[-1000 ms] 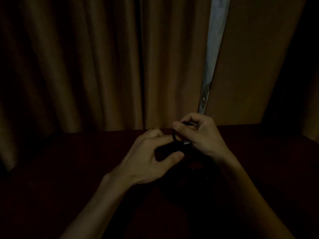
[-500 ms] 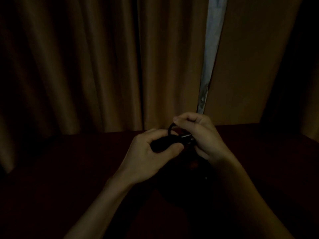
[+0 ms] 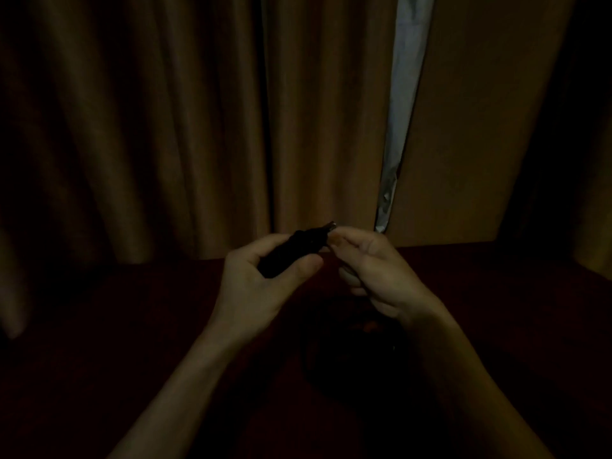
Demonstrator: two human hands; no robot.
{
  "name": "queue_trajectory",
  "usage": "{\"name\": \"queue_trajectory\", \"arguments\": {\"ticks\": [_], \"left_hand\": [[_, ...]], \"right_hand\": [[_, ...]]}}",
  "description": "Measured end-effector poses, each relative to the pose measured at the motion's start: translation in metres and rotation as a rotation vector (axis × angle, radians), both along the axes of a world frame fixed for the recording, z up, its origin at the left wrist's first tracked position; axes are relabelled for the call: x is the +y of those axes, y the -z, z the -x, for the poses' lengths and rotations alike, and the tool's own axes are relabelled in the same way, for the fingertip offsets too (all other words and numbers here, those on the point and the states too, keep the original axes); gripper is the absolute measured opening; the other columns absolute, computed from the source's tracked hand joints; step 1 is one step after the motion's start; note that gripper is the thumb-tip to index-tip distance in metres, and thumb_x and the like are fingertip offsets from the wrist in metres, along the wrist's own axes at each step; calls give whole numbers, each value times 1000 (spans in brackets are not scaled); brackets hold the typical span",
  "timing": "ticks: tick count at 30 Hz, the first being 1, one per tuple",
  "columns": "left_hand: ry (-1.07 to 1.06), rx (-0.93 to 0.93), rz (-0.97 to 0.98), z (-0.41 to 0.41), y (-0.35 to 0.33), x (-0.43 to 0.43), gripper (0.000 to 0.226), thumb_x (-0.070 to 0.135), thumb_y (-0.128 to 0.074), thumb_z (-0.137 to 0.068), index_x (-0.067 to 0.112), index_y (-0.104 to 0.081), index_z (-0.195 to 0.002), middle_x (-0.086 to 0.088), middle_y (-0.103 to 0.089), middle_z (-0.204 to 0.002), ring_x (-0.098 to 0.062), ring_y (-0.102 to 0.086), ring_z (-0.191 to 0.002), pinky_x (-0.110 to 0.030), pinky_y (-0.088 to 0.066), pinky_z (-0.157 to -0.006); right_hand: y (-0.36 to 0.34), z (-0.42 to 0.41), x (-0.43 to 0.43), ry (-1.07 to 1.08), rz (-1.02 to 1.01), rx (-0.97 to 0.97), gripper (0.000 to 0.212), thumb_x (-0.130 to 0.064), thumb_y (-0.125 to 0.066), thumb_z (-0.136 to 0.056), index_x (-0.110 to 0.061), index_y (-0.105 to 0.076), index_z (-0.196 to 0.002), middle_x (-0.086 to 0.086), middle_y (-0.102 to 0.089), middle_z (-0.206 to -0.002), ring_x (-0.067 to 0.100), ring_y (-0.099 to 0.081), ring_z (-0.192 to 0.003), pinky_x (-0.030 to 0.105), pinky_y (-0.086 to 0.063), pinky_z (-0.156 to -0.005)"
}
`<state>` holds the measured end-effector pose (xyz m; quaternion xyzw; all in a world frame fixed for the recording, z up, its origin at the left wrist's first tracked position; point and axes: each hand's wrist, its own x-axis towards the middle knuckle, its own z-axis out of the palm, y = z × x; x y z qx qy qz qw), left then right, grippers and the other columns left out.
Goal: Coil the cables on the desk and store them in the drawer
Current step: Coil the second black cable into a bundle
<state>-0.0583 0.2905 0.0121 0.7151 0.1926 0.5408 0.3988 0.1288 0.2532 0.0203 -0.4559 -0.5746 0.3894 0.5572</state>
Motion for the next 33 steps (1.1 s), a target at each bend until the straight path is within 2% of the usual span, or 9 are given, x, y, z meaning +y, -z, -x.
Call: {"name": "queue_trajectory", "arguments": {"ticks": [3,7,11,13,16,22,24,27,33], "left_hand": [[-61,-16,-22,3,1,4,21,30,-73,-89,28,-75,-110,2,-77,-101,-23,-73,-93,-40,-58,-77],[-130,-11,-51,2,2,6,35,26,-71,-90,29,-67,-124,23,-71,-118,2,-64,-114,-12,-49,-90],[-190,-23,-51,1,6,9,32,26,-71,-92,28,-69,-124,19,-73,-115,-1,-67,-112,-18,-53,-92],[-305,27,-53,3,11,15,33,30,-73,-92,29,-70,-125,15,-74,-113,2,-67,-108,-22,-55,-92],[-516,169,-293,8,21,25,37,38,-68,-93,27,-68,-128,6,-68,-99,-3,-64,-89,-18,-51,-77],[-670,357,-706,10,32,35,46,31,-66,-91,19,-60,-135,-6,-56,-90,-20,-52,-81,-36,-46,-67],[-564,408,-599,11,27,33,50,40,-63,-92,29,-53,-140,0,-59,-98,-18,-59,-88,-42,-53,-73],[-270,352,-295,12,9,22,40,45,-63,-96,33,-57,-134,13,-68,-109,-5,-68,-99,-24,-54,-85],[289,121,430,23,-8,12,39,44,-61,-95,11,-66,-116,-16,-70,-78,-31,-64,-53,-32,-50,-52]], "right_hand": [[-1,-3,-1,35,17,-36,24,-27,-51,-106,-14,-71,-107,-5,-38,-57,9,-28,-47,27,-17,-44],[-5,3,-4,75,62,-110,24,-20,-50,-107,-8,-65,-94,1,-55,-70,3,-48,-53,15,-37,-47],[-3,8,-3,76,75,-251,22,-26,-50,-107,-15,-67,-99,-16,-54,-59,0,-43,-52,15,-34,-50],[-4,20,-3,62,50,-296,19,-30,-53,-106,-19,-68,-111,-15,-65,-73,-4,-54,-60,15,-41,-60],[3,47,-1,13,11,-198,33,-47,-60,-99,-23,-70,-121,-7,-76,-107,3,-69,-103,26,-54,-93],[9,60,0,190,-16,118,45,-37,-62,-101,-6,-68,-69,2,-64,-58,7,-58,-54,21,-44,-53],[8,59,2,230,-79,29,49,-42,-61,-101,2,-70,-81,20,-65,-70,20,-58,-64,34,-43,-62],[1,44,-1,197,-90,-7,39,-34,-56,-104,0,-74,-96,0,-60,-56,7,-53,-53,19,-40,-54],[-8,33,-12,-106,-69,-53,40,-19,-50,-106,19,-61,-110,-13,-53,-54,-1,-43,-45,9,-32,-46]]}}
